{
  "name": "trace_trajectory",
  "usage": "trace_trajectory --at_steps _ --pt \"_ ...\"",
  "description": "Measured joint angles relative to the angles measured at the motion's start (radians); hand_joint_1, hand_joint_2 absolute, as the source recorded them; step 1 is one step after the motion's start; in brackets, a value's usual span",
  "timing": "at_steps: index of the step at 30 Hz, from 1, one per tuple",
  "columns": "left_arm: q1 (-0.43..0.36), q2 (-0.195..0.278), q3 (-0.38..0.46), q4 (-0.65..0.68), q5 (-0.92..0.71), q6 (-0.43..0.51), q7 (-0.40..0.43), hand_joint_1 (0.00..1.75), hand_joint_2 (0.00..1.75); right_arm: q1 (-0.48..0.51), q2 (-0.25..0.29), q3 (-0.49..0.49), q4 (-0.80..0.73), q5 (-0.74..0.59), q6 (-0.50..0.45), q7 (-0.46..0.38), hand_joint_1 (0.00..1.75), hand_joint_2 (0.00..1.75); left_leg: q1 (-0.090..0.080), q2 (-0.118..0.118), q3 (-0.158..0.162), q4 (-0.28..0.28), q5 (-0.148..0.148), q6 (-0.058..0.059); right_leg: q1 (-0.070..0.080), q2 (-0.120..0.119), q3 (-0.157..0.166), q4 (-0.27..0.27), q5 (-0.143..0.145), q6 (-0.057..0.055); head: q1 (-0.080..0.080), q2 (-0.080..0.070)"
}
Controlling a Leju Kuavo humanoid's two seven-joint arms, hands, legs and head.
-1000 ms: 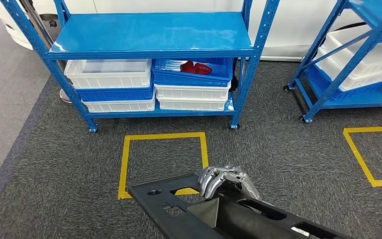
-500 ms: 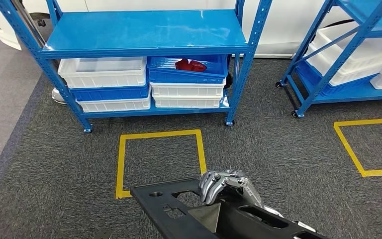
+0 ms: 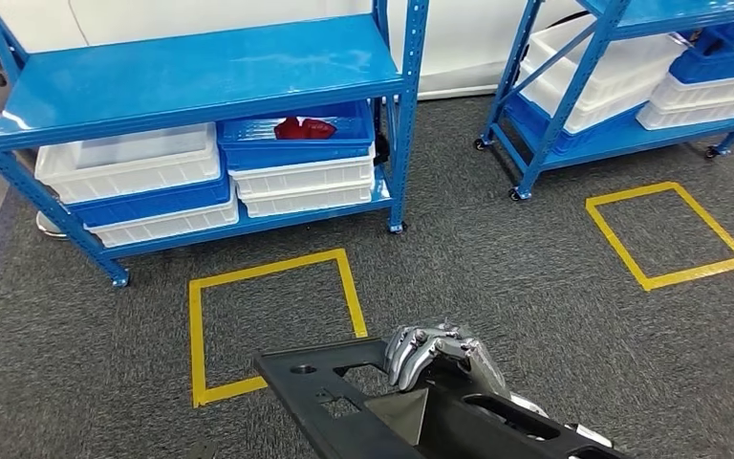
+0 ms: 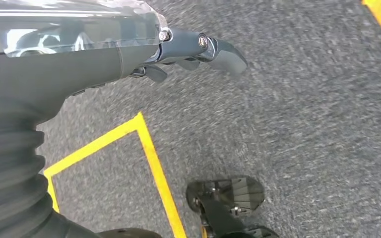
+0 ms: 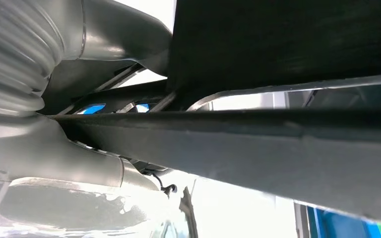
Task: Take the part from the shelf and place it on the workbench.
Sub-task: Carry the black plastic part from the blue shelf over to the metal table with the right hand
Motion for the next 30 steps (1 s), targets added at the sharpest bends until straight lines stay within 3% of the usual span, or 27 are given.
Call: trace_trajectory --at_steps 1,3,5,6,8,10,11,12,14,16,19,21,23,25,26,27,29,30 --pt "0.0 0.001 0.0 0.0 0.0 0.0 0.0 0.0 1.75 0.0 0.0 0.0 0.0 0.0 0.0 0.0 1.24 1.75 -0.001 -0.009 0.01 -0.024 0.001 0.003 -0.001 0.009 -0.006 0.003 0.001 0.005 0.0 0.0" --pt "-0.001 0.001 0.0 0.0 0.0 0.001 0.001 0.0 1.75 0.002 0.001 -0.001 0.0 0.0 0.001 -0.001 1.24 1.75 0.0 0.001 0.013 -0.034 0.0 0.008 -0.003 0.024 -0.015 0.002 0.006 0.018 0.0 0.0" --pt "-0.002 0.001 0.0 0.0 0.0 0.001 0.001 0.0 1.75 0.004 0.001 -0.002 0.0 0.0 0.001 -0.002 1.24 1.75 0.005 0.018 0.014 -0.044 0.008 0.019 -0.001 0.004 -0.027 0.022 -0.007 0.028 0.0 0.0" --pt "-0.002 0.0 0.0 0.0 0.0 0.001 0.001 0.0 1.75 0.004 0.0 -0.002 0.0 0.0 0.001 -0.003 1.24 1.75 0.008 0.029 0.014 -0.049 0.011 0.023 -0.001 -0.015 -0.045 0.059 -0.029 0.033 0.0 0.0" --pt "0.0 0.001 0.0 0.0 0.001 0.001 0.001 0.0 1.75 0.004 0.0 -0.002 0.0 0.0 0.004 -0.005 1.24 1.75 0.008 0.051 0.013 -0.05 0.012 0.025 -0.008 -0.051 -0.106 0.184 -0.092 0.043 0.0 0.0" --pt "0.003 0.002 0.0 0.0 0.0 0.002 0.002 0.0 1.75 0.005 0.0 -0.002 0.002 0.0 0.007 -0.007 1.24 1.75 0.008 0.074 0.012 -0.05 0.01 0.025 -0.017 -0.061 -0.153 0.278 -0.12 0.052 0.0 0.0" --pt "0.003 0.002 0.0 0.0 0.0 0.002 0.003 0.0 1.75 0.005 0.0 -0.002 0.002 0.0 0.009 -0.007 1.24 1.75 0.008 0.085 0.012 -0.049 0.009 0.023 -0.021 -0.065 -0.149 0.273 -0.107 0.055 0.0 0.0" --pt "0.002 0.002 0.0 0.0 -0.002 0.002 0.004 0.0 1.75 0.005 0.0 -0.002 0.003 0.0 0.01 -0.007 1.24 1.75 0.008 0.096 0.014 -0.049 0.008 0.021 -0.024 -0.072 -0.125 0.225 -0.076 0.056 0.0 0.0" --pt "0.001 0.002 0.0 0.0 -0.006 0.002 0.009 0.0 1.75 0.004 0.001 -0.002 0.003 0.0 0.011 -0.007 1.24 1.75 0.006 0.113 0.019 -0.049 0.003 0.013 -0.022 -0.112 -0.05 0.082 -0.016 0.053 0.0 0.0" --pt "0.0 0.003 -0.001 0.0 -0.009 0.002 0.016 0.0 1.75 0.003 0.002 -0.003 0.003 -0.001 0.012 -0.008 1.24 1.75 0.002 0.127 0.023 -0.049 -0.001 0.001 -0.014 -0.138 -0.013 0.005 0.003 0.042 0.0 0.0" --pt "-0.001 0.003 -0.001 0.0 -0.014 0.001 0.025 0.0 1.75 0.003 0.003 -0.004 0.002 -0.002 0.015 -0.008 1.24 1.75 0.002 0.143 0.028 -0.049 -0.006 -0.018 -0.01 -0.114 -0.018 -0.003 0.004 0.021 0.0 0.0" --pt "-0.001 0.003 -0.001 0.0 -0.016 0.001 0.028 0.0 1.75 0.0 0.005 -0.004 0.002 -0.004 0.016 -0.008 1.24 1.75 0.005 0.111 0.012 -0.006 -0.04 -0.025 -0.013 -0.094 -0.017 -0.009 0.01 0.006 0.0 0.0" --pt "0.003 0.004 -0.002 0.0 -0.016 0.001 0.032 0.0 1.75 -0.003 0.008 -0.005 0.003 -0.008 0.017 -0.008 1.24 1.75 0.006 0.068 -0.045 0.119 -0.107 -0.026 -0.012 -0.072 -0.017 -0.01 0.012 -0.004 0.0 0.0" --pt "0.008 0.005 -0.002 0.0 -0.016 0.002 0.036 0.0 1.75 -0.004 0.009 -0.005 0.007 -0.012 0.017 -0.008 1.24 1.75 0.005 0.054 -0.104 0.24 -0.145 -0.025 -0.006 -0.047 -0.017 -0.009 0.012 -0.008 0.0 0.0" --pt "0.009 0.006 -0.002 0.0 -0.016 0.002 0.037 0.0 1.75 -0.004 0.009 -0.006 0.009 -0.014 0.017 -0.008 1.24 1.75 0.005 0.052 -0.113 0.251 -0.134 -0.022 -0.003 -0.033 -0.016 -0.008 0.011 -0.009 0.0 0.0" --pt "0.009 0.006 -0.002 0.0 -0.016 0.002 0.038 0.0 1.75 -0.005 0.009 -0.007 0.011 -0.015 0.016 -0.009 1.24 1.75 0.004 0.049 -0.102 0.22 -0.104 -0.018 -0.001 -0.019 -0.014 -0.006 0.011 -0.009 0.0 0.0" --pt "0.007 0.008 -0.002 0.0 -0.016 0.004 0.039 0.0 1.75 -0.005 0.009 -0.009 0.013 -0.017 0.014 -0.013 1.24 1.75 0.003 0.019 -0.046 0.085 -0.029 -0.005 0.002 0.006 -0.012 -0.003 0.009 -0.007 0.0 0.0" --pt "0.007 0.01 -0.002 0.0 -0.016 0.004 0.038 0.0 1.75 -0.006 0.009 -0.01 0.014 -0.018 0.013 -0.014 1.24 1.75 0.003 -0.001 -0.021 0.023 -0.007 -0.001 0.002 0.018 -0.014 0.0 0.009 -0.005 0.0 0.0"
